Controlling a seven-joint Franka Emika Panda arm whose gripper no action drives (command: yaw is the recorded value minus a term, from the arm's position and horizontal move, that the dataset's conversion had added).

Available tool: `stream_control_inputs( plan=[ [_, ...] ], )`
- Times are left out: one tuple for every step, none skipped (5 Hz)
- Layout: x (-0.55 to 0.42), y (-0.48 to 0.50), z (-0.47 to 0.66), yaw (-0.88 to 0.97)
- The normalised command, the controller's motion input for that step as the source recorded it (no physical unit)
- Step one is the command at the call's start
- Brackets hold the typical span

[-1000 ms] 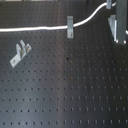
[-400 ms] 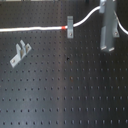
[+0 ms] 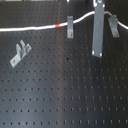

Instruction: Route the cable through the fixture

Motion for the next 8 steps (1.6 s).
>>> stream_control_inputs(
  plan=[
    [0.077, 0.022, -0.43, 0.15],
    [0.084, 0.133, -0.25, 0.07],
    [0.002, 0.001, -0.11, 0.00],
    [0.025, 0.065, -0.36, 0.06],
    [0.022, 0.054, -0.36, 0.05],
    [0.000, 0.000, 0.01, 0.00],
    [-0.051, 0.006, 0.52, 0.00],
    [0.017, 0.052, 0.00, 0.00]
  ],
)
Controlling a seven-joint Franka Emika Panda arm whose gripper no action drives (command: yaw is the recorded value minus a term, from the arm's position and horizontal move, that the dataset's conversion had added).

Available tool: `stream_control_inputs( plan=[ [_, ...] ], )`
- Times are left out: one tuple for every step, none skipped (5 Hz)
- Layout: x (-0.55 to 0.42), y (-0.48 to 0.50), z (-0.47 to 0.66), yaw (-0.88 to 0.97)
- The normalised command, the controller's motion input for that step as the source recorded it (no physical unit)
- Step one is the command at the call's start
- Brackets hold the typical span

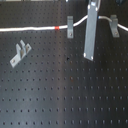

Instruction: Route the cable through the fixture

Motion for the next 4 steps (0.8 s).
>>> stream_control_inputs(
  plan=[
    [-0.199, 0.835, 0.29, 0.00],
    [0.022, 0.068, 0.00, 0.00],
    [0.575, -0.184, 0.24, -0.15],
    [-0.033, 0.010, 0.07, 0.00]
  ],
)
